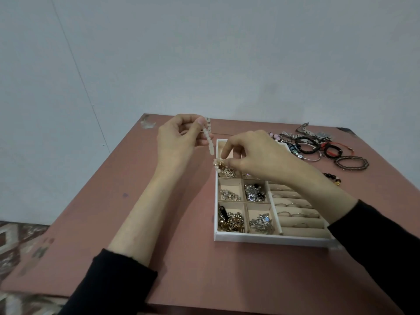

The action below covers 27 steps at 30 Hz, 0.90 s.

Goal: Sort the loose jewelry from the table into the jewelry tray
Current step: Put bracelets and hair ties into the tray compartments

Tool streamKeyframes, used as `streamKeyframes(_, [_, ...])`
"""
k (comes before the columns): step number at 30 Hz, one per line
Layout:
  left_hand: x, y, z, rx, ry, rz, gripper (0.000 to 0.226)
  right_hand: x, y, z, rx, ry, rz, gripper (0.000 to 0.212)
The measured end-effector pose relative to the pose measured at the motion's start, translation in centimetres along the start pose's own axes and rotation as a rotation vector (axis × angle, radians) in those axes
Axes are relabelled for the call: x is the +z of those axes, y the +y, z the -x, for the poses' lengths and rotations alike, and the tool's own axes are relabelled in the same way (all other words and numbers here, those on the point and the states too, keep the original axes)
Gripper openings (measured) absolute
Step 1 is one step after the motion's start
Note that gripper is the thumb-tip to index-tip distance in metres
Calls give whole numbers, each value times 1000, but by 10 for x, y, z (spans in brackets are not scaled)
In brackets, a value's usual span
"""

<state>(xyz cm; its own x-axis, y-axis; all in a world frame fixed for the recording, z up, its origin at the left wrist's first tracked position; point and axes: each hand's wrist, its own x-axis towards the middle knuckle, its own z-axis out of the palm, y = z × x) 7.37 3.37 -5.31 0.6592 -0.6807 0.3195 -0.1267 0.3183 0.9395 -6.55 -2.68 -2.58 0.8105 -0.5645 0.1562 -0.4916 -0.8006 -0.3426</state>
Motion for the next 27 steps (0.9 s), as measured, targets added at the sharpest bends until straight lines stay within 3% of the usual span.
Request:
streamKeyframes(5, [0,1,1,0,14,-2,17,15,-4,-3,-29,66,-3,26])
streamKeyframes(9, [-1,2,1,-2,17,5,11,20,-2,-3,-50,92,14,13])
streamKeyframes(13, [-1,1,0,-3,13,-12,17,11,8,4,-26,99,-55,15])
streamKeyframes(19, [-1,1,1,-14,18,-7,8,14,22,17,-147,71,103,20])
streamKeyframes(27, [0,1,1,-15,5,-18,14,12,16,14,-174,15,53,15])
